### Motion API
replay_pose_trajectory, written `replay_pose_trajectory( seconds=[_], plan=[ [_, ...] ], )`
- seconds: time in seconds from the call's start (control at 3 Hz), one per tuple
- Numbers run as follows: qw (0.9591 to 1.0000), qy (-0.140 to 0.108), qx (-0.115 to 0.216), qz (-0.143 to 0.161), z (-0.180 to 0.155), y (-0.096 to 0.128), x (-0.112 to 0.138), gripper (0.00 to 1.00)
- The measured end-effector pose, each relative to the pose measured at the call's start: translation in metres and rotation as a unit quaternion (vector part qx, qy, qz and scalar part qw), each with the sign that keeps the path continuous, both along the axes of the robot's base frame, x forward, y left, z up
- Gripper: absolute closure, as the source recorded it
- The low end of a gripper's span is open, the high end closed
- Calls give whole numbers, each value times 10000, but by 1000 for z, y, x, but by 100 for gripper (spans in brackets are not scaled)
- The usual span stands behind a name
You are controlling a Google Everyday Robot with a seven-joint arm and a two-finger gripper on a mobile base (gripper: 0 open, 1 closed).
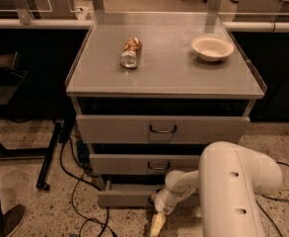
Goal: Open bottom drawer
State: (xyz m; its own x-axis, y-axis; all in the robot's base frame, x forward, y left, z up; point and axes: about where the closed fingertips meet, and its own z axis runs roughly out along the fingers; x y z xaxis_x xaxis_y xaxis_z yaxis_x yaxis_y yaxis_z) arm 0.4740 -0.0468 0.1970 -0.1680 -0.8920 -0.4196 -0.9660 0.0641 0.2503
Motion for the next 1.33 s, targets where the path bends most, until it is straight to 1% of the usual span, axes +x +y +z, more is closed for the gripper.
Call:
replay_pose_trajectory(
  seconds=[0.33, 0.67, 1.0, 1.33],
  plan=[
    [9994, 49, -292, -194, -20, -15, 8, 0],
    [9975, 213, -584, -343, -41, -28, 0, 0],
    [9974, 222, -586, -348, -39, -29, 0, 0],
    [9966, 372, -606, -423, -34, -33, -14, 0]
  ],
)
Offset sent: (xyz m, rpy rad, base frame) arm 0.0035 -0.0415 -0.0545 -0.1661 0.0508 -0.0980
